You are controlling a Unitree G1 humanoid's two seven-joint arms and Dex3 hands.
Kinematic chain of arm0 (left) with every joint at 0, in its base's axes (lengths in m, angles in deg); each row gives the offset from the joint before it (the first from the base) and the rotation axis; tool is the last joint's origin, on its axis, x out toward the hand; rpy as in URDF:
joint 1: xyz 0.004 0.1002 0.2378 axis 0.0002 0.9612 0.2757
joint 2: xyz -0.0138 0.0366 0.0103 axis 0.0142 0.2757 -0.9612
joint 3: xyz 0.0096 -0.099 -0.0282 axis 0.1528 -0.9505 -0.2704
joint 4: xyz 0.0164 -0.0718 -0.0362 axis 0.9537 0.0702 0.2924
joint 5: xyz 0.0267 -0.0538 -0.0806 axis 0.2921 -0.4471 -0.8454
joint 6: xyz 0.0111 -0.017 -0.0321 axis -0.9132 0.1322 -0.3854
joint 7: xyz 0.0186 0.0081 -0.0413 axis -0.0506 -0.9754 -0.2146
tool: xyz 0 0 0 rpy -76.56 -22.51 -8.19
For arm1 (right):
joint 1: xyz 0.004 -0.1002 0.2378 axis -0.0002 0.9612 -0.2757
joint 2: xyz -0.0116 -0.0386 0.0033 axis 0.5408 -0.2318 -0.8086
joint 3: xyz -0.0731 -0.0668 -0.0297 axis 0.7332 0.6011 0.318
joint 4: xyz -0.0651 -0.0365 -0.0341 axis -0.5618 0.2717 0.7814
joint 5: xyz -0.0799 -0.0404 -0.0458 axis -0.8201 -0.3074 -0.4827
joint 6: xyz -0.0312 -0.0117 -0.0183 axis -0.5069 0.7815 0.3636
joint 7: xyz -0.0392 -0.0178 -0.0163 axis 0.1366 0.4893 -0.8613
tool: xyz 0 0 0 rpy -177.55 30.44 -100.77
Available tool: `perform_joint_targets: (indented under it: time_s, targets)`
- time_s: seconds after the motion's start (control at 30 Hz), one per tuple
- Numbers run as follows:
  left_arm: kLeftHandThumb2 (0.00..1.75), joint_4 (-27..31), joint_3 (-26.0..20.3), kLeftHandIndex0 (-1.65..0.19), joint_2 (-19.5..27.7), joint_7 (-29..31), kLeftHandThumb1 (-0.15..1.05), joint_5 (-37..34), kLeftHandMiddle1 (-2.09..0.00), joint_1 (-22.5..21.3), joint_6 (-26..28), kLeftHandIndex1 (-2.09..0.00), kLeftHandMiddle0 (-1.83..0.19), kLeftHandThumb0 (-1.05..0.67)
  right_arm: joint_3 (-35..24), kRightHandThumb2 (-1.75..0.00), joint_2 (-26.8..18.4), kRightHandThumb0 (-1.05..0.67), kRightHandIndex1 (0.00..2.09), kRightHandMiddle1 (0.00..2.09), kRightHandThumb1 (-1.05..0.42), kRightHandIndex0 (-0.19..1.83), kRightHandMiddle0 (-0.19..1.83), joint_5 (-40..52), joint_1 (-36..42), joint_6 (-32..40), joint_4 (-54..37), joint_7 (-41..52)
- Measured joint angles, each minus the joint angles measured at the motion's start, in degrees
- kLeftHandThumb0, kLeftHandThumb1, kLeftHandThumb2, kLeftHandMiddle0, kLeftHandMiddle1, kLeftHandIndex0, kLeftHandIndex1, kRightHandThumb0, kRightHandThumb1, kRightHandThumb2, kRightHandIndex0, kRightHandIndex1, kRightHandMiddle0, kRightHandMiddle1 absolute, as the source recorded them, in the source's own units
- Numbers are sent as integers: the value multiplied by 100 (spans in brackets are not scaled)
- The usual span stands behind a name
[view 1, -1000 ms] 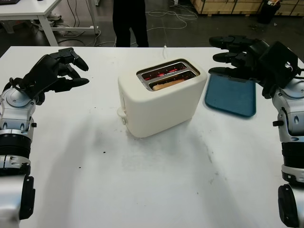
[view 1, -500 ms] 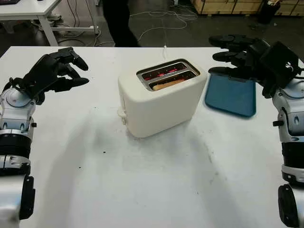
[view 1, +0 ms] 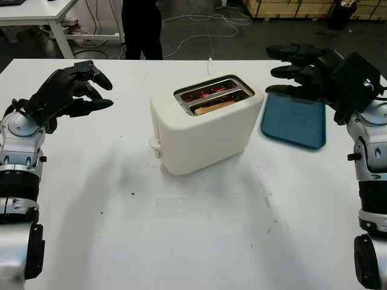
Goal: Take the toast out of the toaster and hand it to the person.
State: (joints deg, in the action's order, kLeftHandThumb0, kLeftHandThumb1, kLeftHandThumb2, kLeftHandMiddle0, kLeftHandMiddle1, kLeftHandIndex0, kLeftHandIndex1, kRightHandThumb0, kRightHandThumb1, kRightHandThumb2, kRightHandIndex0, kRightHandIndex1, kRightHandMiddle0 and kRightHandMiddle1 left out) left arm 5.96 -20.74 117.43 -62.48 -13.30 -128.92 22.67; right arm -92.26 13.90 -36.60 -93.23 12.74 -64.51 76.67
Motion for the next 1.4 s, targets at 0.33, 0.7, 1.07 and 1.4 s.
perform_joint_targets:
  time_s: [0.33, 0.7, 1.07, 1.4]
  targets:
    - [0, 1, 0, -38, 0, -4, 83, 2, -159, 0, 0, -147, -34, -105, 0, 0, 0, -51, 70, 1, -75, 14, 49, 2, 0, -1, 1, 5]
    - [0, 1, 1, -38, 0, -5, 84, 4, -160, 0, -3, -148, -34, -105, 1, 0, 0, -50, 69, 0, -75, 15, 49, -6, 0, 0, 1, -2]
    - [1, -6, 0, -39, 0, -3, 83, -2, -159, 0, -2, -146, -34, -105, 1, 0, 0, -49, 68, 0, -75, 15, 49, -3, 0, 2, 0, -2]
    - [0, -7, 0, -39, 0, -2, 82, -1, -158, 0, -2, -146, -35, -105, 1, 0, 0, -50, 68, 1, -74, 17, 51, -2, -2, 1, 1, -2]
